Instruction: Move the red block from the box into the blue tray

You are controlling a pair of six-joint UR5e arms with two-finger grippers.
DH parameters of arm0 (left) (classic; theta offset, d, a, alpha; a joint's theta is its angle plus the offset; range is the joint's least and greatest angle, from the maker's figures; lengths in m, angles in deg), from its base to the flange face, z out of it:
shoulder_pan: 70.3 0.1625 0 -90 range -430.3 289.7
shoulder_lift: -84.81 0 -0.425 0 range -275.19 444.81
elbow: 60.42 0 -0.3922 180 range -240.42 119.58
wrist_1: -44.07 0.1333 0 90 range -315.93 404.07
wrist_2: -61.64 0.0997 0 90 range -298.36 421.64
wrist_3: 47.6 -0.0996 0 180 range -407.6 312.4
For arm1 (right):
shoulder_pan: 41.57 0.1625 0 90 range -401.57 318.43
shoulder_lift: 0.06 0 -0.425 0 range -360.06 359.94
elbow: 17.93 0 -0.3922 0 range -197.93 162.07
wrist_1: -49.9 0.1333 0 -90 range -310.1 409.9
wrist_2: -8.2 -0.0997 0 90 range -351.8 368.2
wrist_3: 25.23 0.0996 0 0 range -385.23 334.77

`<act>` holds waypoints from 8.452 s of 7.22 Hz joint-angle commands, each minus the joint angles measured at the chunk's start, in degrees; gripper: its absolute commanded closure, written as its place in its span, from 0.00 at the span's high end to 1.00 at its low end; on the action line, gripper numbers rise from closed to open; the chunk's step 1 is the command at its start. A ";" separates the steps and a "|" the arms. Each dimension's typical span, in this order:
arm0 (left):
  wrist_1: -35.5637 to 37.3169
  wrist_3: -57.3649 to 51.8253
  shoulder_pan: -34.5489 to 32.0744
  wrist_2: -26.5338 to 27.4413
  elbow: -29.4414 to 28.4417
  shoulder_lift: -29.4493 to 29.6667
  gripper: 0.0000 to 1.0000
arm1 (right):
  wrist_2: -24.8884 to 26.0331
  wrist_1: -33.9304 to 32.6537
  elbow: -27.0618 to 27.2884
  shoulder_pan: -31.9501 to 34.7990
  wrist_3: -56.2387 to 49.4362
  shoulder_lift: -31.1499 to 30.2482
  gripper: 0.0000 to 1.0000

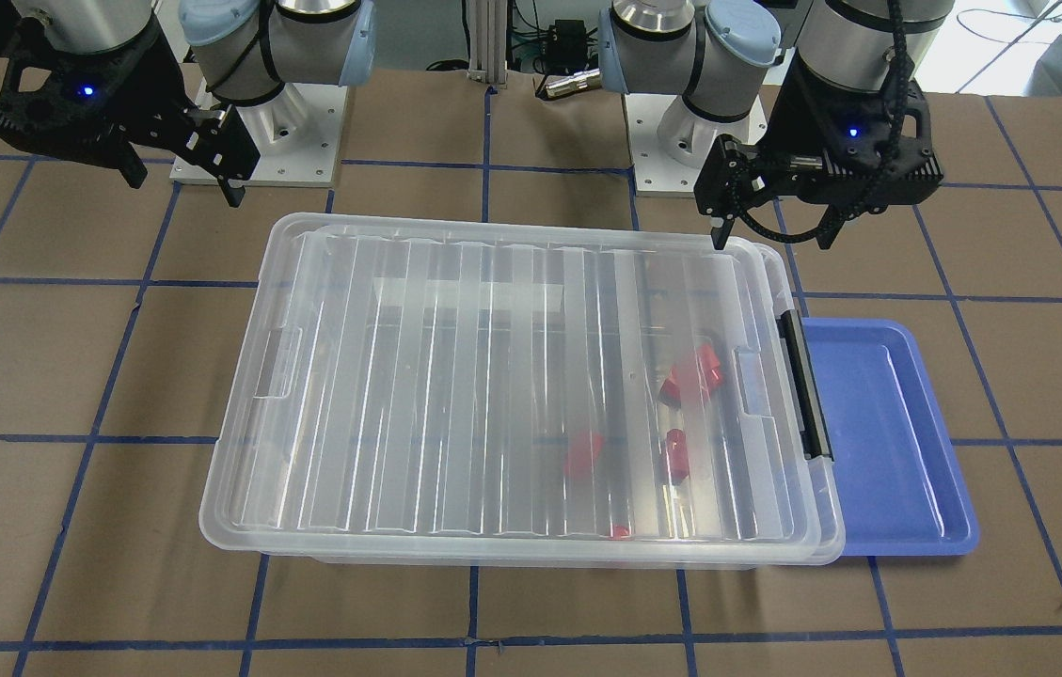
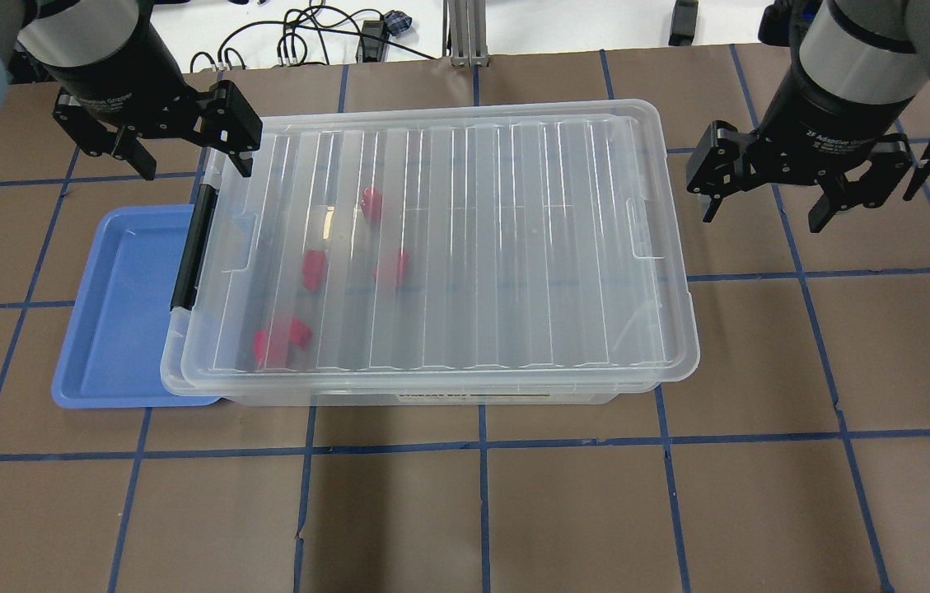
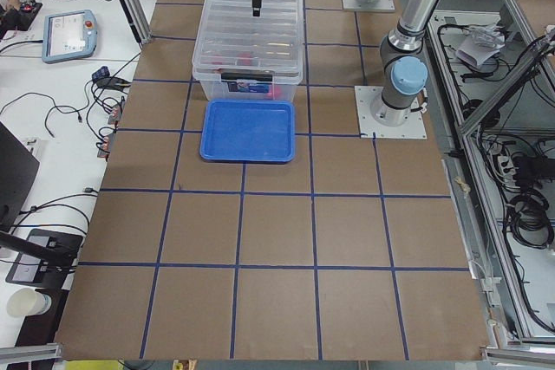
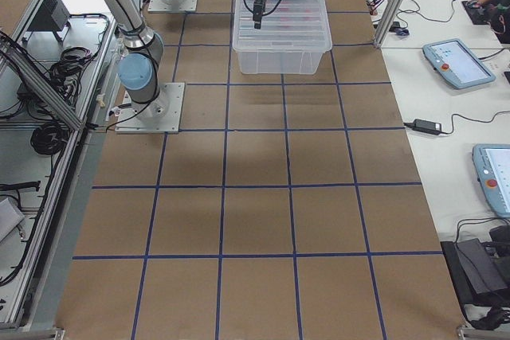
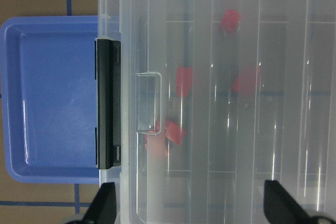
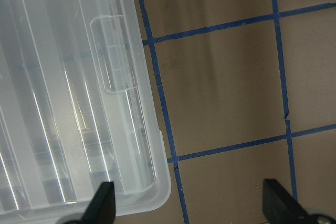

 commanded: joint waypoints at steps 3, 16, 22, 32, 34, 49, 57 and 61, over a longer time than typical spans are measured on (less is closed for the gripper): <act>0.19 0.00 0.00 0.00 0.03 0.13 1.00 | -1.68 0.01 -0.61 -0.09 -1.03 -0.22 1.00; 0.28 0.00 0.18 -0.61 0.12 0.39 1.00 | -1.44 -15.10 0.97 -0.09 -0.95 17.27 1.00; 0.19 -0.44 0.62 0.00 -0.05 -0.04 1.00 | -1.26 -15.19 0.71 -1.66 -1.12 19.12 1.00; 0.37 -0.61 0.62 -0.87 1.18 1.36 1.00 | 1.20 -15.10 -0.17 -11.59 -16.93 19.03 1.00; 0.37 -0.71 0.53 -0.70 0.48 2.14 1.00 | 1.29 -15.19 -0.17 -13.53 -20.27 19.03 1.00; 19.15 -2.72 0.35 -3.86 9.35 14.27 1.00 | 4.80 -16.16 -0.17 -17.05 -27.76 19.12 1.00; 21.98 -2.28 0.09 -1.68 9.44 15.77 1.00 | 5.68 -16.33 -0.26 -17.05 -27.93 19.12 1.00; 26.90 -1.50 0.09 -1.93 11.18 19.89 1.00 | 5.77 -16.51 0.00 -17.14 -28.11 19.12 1.00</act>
